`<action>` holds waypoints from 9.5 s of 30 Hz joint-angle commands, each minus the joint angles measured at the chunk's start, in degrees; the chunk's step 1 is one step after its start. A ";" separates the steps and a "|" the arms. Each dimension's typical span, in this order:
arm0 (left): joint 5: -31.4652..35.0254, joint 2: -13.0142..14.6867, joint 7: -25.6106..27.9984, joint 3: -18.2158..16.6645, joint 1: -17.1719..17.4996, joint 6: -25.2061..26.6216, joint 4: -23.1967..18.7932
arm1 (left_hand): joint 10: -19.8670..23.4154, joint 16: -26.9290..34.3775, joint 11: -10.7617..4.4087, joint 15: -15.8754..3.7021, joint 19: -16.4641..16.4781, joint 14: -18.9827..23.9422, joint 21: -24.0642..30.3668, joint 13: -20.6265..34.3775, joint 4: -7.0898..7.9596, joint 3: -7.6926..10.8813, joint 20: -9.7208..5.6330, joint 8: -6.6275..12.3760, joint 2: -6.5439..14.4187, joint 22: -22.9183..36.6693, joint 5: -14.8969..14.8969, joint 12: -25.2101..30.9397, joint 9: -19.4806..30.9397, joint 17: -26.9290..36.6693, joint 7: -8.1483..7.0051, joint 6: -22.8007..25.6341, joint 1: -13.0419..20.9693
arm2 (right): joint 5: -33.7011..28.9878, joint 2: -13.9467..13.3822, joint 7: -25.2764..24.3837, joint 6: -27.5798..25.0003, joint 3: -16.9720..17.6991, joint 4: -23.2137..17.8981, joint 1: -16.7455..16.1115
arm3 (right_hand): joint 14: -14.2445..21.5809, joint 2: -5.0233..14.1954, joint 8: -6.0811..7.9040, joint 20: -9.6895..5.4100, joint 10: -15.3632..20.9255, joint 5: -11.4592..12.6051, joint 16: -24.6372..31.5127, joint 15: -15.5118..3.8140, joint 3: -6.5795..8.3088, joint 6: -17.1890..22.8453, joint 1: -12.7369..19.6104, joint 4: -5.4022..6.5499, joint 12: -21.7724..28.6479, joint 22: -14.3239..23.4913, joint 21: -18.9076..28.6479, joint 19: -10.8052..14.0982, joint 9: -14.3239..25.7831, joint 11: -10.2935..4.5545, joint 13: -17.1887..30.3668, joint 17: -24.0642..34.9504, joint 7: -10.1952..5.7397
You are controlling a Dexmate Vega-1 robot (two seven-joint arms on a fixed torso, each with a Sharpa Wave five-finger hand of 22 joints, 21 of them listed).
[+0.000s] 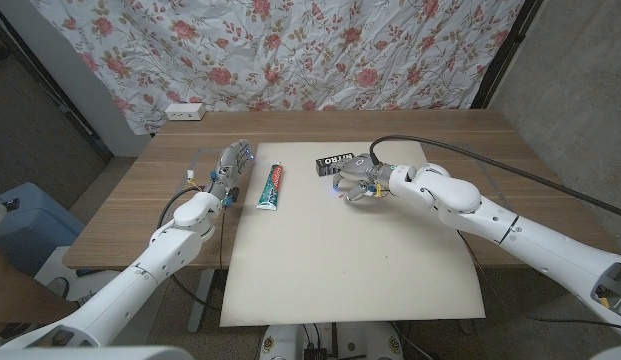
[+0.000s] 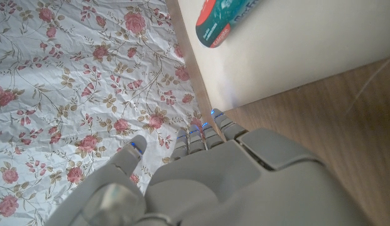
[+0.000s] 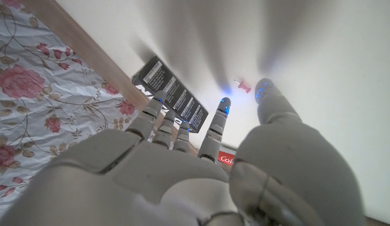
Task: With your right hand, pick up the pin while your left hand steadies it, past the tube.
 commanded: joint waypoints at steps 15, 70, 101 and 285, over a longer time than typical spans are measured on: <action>-0.12 0.49 0.04 -0.10 -0.13 0.72 -0.32 | 0.45 -0.08 -0.37 0.23 0.41 0.15 -0.12 0.09 0.12 0.36 0.06 -0.15 5.08 0.32 -0.19 0.01 0.31 0.20 -0.33 0.28 -0.22 | 1.48 0.38 -6.03 3.40 -0.62 4.37 0.58 | 2.98 0.36 3.53 0.07 3.96 0.56 1.66 -1.59 -0.81 6.56 2.36 -0.03 0.99 0.25 0.95 4.57 0.81 -0.72 0.27 0.71 -0.17; -0.31 0.78 0.90 -0.28 1.21 1.07 -1.66 | 0.38 -0.10 -0.68 0.30 0.55 0.22 -0.15 0.09 0.25 0.52 0.07 -0.17 5.03 0.32 -0.24 -0.04 0.32 0.21 -0.53 0.23 -0.33 | -0.55 -0.19 -17.13 4.53 -1.76 8.22 0.01 | 7.17 1.11 12.96 -2.67 12.54 0.90 3.98 -5.10 -2.70 23.89 6.92 0.38 1.74 0.39 0.54 9.31 3.63 -3.83 0.22 2.39 -0.36; -0.18 0.92 2.54 -0.70 2.64 1.40 -3.20 | 0.41 -0.10 -0.60 0.30 0.60 0.28 -0.18 0.10 0.27 0.59 0.14 -0.17 5.00 0.32 -0.25 -0.02 0.32 0.21 -0.50 0.20 -0.34 | 0.55 -0.41 -16.87 4.37 -1.13 7.82 -0.46 | 8.00 3.17 13.92 -3.47 15.13 0.80 4.58 -6.46 -2.03 27.54 8.75 0.54 1.84 0.45 0.46 10.22 3.45 -5.13 0.19 2.99 -0.53; 81.85 6.60 -10.39 33.03 -2.83 48.04 -34.03 | -1.99 -0.02 -2.14 -3.14 -7.96 -2.44 -0.89 -0.02 3.25 -4.03 -5.61 -0.68 6.44 0.92 -0.39 -0.48 0.29 0.95 -2.12 -1.33 -2.36 | 24.58 1.46 -45.69 15.64 11.37 14.88 -10.57 | 9.67 3.90 12.23 -4.49 18.90 -0.41 5.58 -7.17 -3.63 30.40 8.93 0.47 0.64 0.50 0.12 11.53 1.22 -5.65 0.21 4.13 -0.44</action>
